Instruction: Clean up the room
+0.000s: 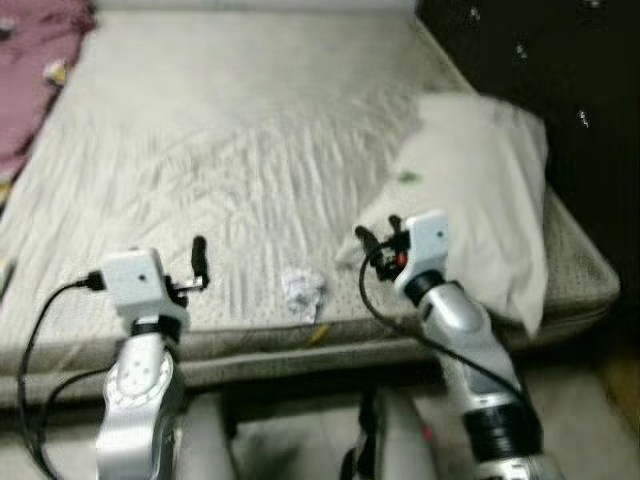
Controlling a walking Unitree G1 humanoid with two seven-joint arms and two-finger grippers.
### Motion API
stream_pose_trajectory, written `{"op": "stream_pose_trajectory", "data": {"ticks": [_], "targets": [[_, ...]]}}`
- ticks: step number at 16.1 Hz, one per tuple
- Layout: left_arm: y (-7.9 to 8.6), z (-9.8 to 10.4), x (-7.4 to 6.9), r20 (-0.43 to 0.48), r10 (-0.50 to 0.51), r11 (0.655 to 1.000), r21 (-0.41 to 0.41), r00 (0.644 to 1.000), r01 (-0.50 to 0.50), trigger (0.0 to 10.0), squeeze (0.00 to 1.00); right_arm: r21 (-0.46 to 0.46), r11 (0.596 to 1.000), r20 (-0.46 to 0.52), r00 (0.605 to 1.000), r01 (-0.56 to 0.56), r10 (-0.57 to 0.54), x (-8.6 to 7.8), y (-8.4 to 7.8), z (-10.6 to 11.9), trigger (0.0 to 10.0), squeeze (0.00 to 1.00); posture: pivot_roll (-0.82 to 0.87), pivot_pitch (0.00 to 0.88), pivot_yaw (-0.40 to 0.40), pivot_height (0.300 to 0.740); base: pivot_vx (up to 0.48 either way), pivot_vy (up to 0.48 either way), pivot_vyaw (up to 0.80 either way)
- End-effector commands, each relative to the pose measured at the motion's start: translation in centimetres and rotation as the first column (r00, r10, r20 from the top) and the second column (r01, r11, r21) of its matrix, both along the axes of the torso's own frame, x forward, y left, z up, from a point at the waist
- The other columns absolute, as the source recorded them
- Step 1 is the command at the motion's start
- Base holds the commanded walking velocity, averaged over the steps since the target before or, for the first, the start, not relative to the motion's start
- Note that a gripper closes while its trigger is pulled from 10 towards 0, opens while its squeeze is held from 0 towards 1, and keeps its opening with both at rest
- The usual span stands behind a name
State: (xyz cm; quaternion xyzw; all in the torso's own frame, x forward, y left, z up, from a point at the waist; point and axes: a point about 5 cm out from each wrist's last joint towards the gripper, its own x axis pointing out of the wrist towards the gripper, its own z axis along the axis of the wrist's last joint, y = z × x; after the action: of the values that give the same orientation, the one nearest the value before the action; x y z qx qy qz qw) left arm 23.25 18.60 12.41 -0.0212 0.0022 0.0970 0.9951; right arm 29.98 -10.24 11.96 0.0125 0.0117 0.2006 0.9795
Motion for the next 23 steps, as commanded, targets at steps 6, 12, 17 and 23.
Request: {"op": "stream_pose_trajectory", "data": {"ticks": [6, 12, 17, 23], "targets": [[1.0, 0.3, -3.4, -0.067, 0.039, 0.999, 0.037, 0.997, -0.036, 10.0, 0.00, 0.003, 0.998, -0.089, 0.994, -0.068, 0.068, -0.6, 1.8, -1.6, 10.0, 0.00, 0.09, 0.186, -0.056, 0.593, 0.000, 0.000, 0.00], [0.7, 1.0, -6.1, -0.130, 0.047, 0.999, 0.026, 0.990, -0.044, 10.0, 0.00, -0.043, 0.986, -0.128, 0.979, -0.164, 0.157, 0.3, 3.6, -3.1, 10.0, 0.00, 0.13, 0.279, -0.047, 0.558, 0.000, 0.000, 0.00], [-0.6, 1.5, -6.8, -0.150, 0.025, 1.000, 0.011, 0.988, -0.023, 10.0, 0.00, 0.005, 0.981, -0.062, 0.979, -0.195, 0.195, 2.3, 4.8, -2.0, 10.0, 0.00, 0.16, 0.314, -0.064, 0.558, 0.000, 0.000, 0.00], [-1.2, 1.6, -8.5, -0.203, 0.013, 1.000, 0.013, 0.979, -0.010, 10.0, 0.00, 0.033, 0.983, 0.023, 0.983, -0.180, 0.180, 3.5, 7.4, -0.6, 10.0, 0.00, 0.18, 0.348, -0.063, 0.538, 0.000, 0.000, 0.00]]}}
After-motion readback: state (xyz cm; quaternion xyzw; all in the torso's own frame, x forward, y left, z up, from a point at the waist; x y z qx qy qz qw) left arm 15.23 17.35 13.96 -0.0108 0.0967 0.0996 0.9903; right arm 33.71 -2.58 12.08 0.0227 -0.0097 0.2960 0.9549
